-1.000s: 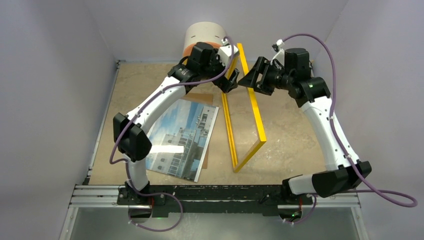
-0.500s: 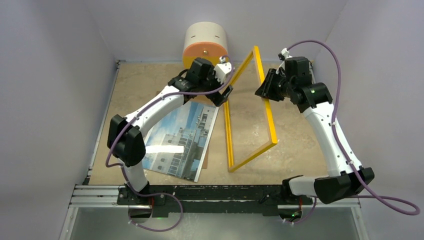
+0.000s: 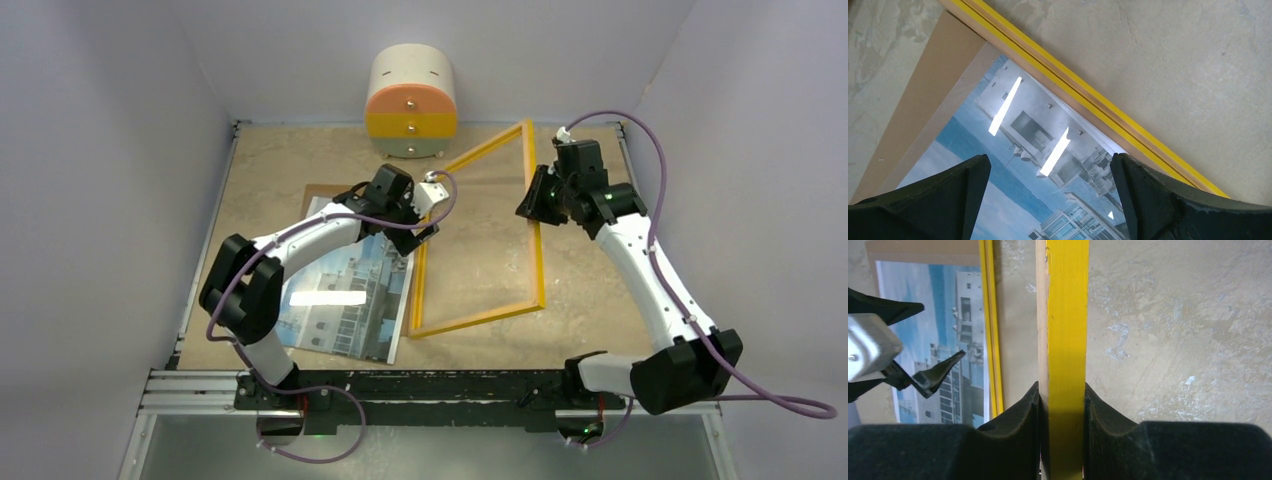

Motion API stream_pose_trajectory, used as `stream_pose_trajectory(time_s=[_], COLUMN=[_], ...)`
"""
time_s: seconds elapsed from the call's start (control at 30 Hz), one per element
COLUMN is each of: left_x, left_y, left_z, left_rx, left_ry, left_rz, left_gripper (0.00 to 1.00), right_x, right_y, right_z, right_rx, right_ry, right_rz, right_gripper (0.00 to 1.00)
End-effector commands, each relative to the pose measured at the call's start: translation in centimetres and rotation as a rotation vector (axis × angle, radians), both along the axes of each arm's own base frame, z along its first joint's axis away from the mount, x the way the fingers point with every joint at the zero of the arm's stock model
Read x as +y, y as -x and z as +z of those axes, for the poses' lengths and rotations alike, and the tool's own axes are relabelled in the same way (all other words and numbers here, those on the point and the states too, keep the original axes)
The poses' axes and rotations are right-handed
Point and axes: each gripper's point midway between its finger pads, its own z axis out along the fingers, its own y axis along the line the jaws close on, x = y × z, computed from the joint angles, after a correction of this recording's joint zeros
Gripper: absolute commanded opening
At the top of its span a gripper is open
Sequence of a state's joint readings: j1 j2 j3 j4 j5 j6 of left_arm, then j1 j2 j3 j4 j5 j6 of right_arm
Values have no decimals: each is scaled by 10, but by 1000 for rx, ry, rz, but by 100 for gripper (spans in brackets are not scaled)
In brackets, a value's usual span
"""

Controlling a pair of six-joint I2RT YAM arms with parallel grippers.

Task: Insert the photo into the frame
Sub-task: Turn over the photo frame at the center of the board.

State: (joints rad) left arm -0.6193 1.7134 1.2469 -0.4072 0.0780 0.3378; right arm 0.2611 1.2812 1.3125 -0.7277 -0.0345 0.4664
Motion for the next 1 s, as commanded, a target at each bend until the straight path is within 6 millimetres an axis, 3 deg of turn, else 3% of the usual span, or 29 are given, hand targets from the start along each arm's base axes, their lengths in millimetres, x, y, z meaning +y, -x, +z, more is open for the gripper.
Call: stream_pose_trajectory(time_s=[0.0, 0.2, 0.33, 0.53, 0.67, 0.97], left_x=[23, 59, 74, 82, 90, 99], left_y=[-24, -32, -24, -19, -22, -18], left_z=[30, 24, 3, -27, -44, -62], left_rx=[-112, -118, -122, -106, -121, -125], left_ry=[34, 4, -58, -98, -152, -198], left_rz=[53, 98, 96, 100, 101, 100], left_gripper=[100, 100, 100, 100, 100, 100], right_x=[-12, -3, -9, -17, -14, -18], right_y=[10, 10, 11, 19, 20, 16], right_z=[-35, -66, -87, -123, -137, -174], right_rx=[75, 142, 182, 262, 284, 329], right_ry=[111, 87, 127, 183, 226, 262], right_rz=[35, 72, 68, 62, 58, -1], right_gripper=[12, 12, 14, 16, 17, 16])
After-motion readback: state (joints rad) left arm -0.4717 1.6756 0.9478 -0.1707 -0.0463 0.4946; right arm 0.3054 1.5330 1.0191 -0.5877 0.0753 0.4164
